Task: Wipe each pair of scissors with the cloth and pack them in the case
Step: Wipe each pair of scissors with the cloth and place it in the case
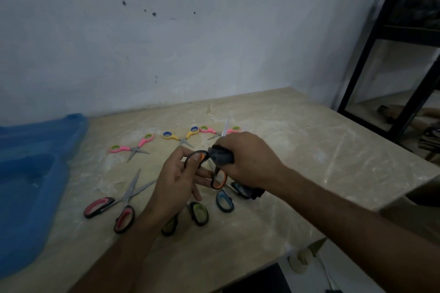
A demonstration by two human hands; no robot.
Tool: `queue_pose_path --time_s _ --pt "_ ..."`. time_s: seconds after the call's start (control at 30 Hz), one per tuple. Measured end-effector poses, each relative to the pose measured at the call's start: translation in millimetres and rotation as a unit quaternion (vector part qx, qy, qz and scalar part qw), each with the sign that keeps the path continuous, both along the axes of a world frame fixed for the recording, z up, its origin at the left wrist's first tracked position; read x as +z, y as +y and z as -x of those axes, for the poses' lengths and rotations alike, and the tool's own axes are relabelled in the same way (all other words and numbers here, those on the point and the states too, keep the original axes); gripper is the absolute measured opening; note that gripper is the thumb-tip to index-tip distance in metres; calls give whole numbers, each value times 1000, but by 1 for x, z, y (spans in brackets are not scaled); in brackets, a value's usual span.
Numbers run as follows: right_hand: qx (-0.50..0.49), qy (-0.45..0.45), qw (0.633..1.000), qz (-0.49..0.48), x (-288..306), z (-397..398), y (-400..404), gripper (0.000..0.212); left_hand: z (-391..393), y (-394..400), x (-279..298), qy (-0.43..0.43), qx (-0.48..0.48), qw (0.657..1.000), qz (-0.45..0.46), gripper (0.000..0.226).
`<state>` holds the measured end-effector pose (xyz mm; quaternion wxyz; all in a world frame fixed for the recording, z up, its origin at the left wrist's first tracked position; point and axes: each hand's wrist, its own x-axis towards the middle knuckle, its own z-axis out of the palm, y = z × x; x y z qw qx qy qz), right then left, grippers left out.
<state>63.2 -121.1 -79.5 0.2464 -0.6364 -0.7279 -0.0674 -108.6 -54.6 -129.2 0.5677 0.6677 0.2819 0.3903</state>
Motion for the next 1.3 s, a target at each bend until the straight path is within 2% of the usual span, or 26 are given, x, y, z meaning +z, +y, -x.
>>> queue_pose_path --time_s 0.17,0.27,0.33,0.47,0.67,0.73,0.87,1.07,1.17,1.3 --pt "-98 70 991 -64 30 -39 25 23 3 -2 1 3 -7 1000 -13 12" --pt "-130 78 982 -113 41 -49 24 22 2 0 0 11 0 1000 -7 14" --pt "-92 67 988 -100 32 -33 12 21 1 3 -1 14 7 1000 -2 16" --pt "5 13 1000 14 1 5 -7 22 1 0 0 9 -3 1000 1 16" --pt "-129 76 984 -94 32 -41 23 25 1 -1 -1 21 5 1000 9 17" --pt "-103 84 986 -102 31 -30 17 20 0 -1 -1 16 9 1000 9 17" --pt "23 59 998 -3 -3 22 0 20 1 -4 0 13 -10 1000 -18 17" --pt "-91 93 989 -70 17 -22 19 21 1 -4 0 29 10 999 -12 15" --pt "-70 98 987 -102 17 -10 8 17 -2 -4 1 19 12 1000 -17 17" --pt "4 80 997 -23 -9 22 -4 21 1 -6 3 6 -2 1000 -26 18"
